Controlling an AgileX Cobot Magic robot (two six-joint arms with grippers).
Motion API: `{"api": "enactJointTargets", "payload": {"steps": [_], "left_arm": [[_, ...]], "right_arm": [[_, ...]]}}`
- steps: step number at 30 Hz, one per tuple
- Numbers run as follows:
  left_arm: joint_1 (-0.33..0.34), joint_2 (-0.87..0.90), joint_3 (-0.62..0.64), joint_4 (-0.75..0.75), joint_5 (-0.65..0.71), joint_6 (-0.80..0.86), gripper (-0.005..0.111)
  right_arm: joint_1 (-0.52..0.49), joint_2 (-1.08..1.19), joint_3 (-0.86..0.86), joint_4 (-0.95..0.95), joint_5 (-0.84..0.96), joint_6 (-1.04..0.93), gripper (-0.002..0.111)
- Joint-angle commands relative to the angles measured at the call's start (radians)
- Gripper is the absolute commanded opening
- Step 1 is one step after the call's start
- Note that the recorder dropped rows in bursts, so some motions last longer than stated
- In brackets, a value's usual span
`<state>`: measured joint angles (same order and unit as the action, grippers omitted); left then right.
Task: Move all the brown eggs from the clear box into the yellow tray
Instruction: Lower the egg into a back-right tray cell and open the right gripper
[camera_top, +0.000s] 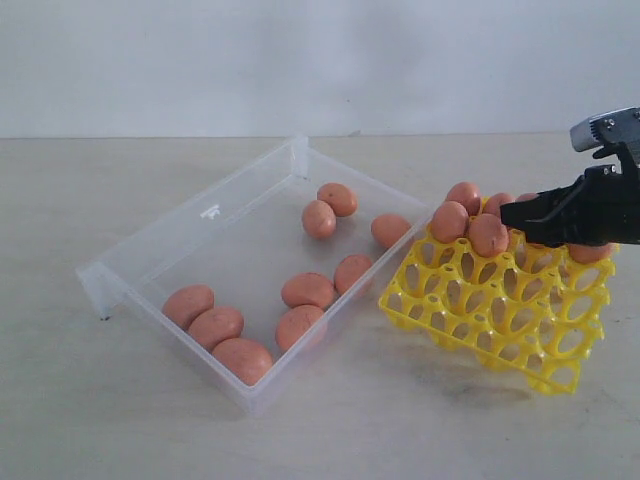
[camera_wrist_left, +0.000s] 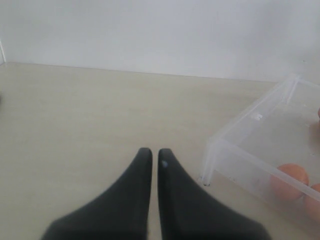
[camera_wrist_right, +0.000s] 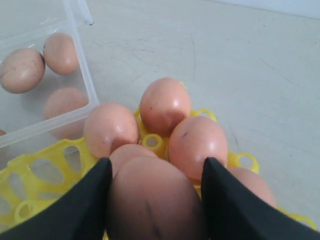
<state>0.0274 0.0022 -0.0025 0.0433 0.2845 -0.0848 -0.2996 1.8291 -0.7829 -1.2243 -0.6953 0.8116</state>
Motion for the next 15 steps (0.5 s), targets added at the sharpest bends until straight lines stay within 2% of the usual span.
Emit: {"api": "enactJointTargets", "payload": {"steps": [1, 15], "left_arm": [[-0.002, -0.002, 0.003, -0.003, -0.007, 0.002, 0.004], [-0.002, -0.002, 0.003, -0.003, -0.007, 0.002, 0.004]], "right_arm": [[0.001, -0.002, 0.002, 0.021, -0.019, -0.018, 0.000], [0.001, -0.002, 0.002, -0.027, -0.021, -0.009, 0.000]]}}
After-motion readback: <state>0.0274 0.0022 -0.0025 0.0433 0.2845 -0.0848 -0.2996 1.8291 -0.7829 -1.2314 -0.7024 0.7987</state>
